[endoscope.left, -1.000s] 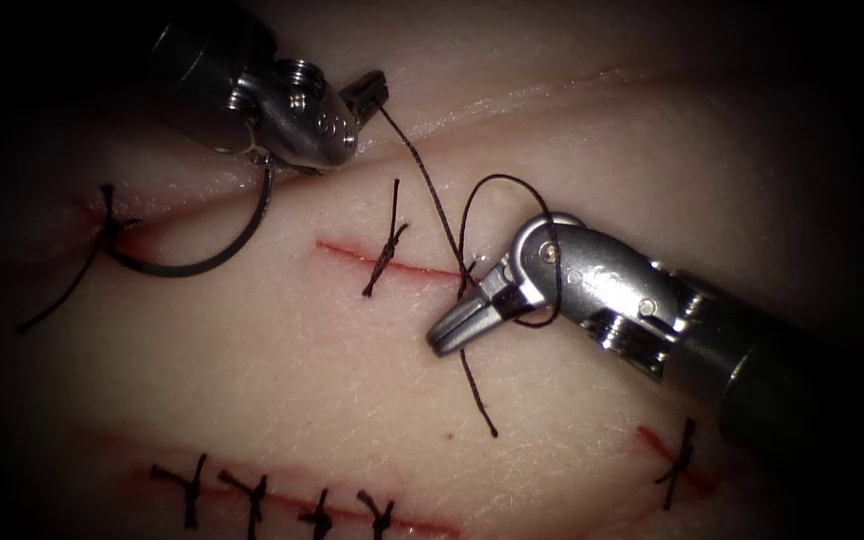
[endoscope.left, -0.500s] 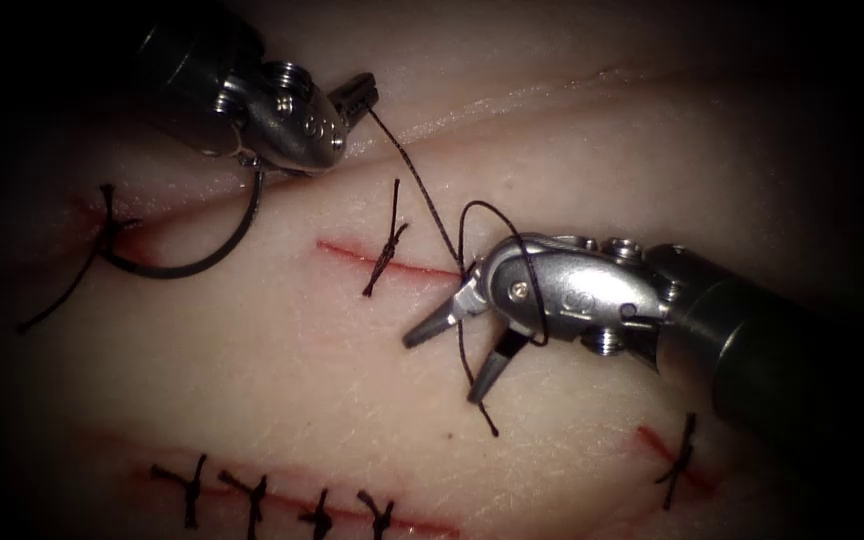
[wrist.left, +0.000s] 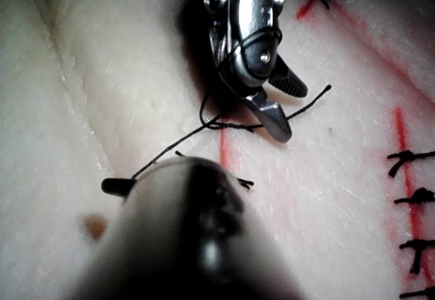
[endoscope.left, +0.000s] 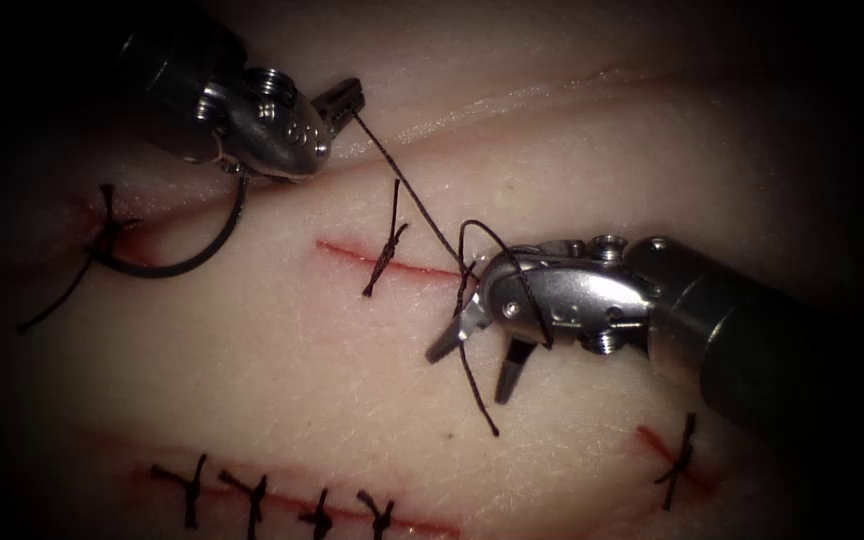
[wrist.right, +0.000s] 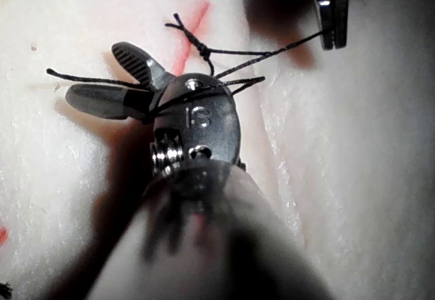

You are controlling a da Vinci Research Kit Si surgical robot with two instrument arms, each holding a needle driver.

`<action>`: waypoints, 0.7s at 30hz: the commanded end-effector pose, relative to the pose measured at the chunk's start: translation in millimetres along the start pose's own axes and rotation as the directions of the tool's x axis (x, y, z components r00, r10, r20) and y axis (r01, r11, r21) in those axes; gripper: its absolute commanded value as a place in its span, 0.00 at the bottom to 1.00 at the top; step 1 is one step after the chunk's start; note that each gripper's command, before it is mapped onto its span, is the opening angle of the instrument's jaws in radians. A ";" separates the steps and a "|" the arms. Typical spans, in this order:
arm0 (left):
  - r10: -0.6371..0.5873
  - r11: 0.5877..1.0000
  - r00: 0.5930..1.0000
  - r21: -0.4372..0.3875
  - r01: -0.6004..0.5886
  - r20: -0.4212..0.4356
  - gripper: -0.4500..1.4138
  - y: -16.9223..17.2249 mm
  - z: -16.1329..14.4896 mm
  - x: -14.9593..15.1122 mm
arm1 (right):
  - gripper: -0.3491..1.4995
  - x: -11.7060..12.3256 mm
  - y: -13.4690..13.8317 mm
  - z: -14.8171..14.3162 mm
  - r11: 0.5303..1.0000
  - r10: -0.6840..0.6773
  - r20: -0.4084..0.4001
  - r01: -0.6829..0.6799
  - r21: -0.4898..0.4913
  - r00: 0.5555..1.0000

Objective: Wound Closure

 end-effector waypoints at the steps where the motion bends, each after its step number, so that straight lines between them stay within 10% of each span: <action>1: 0.001 1.000 1.000 -0.002 -0.001 0.000 0.00 0.8 0.3 0.0 | 0.53 -0.1 0.5 1.7 1.000 -0.013 0.016 0.013 0.012 1.000; 4: 0.000 1.000 1.000 -0.002 0.000 0.000 0.00 0.8 0.3 0.0 | 0.26 -0.3 0.4 2.1 0.999 -0.033 0.040 0.031 0.040 0.999; 5: 0.000 1.000 1.000 -0.002 0.000 0.001 0.00 0.9 0.2 0.0 | 0.00 -0.5 0.5 2.1 0.998 -0.037 0.047 0.035 0.049 0.998; 21: -0.081 0.996 0.997 -0.035 0.080 -0.009 0.00 5.1 -9.6 -1.4 | 0.00 -1.3 1.5 -3.4 0.986 0.048 -0.086 -0.061 -0.153 0.995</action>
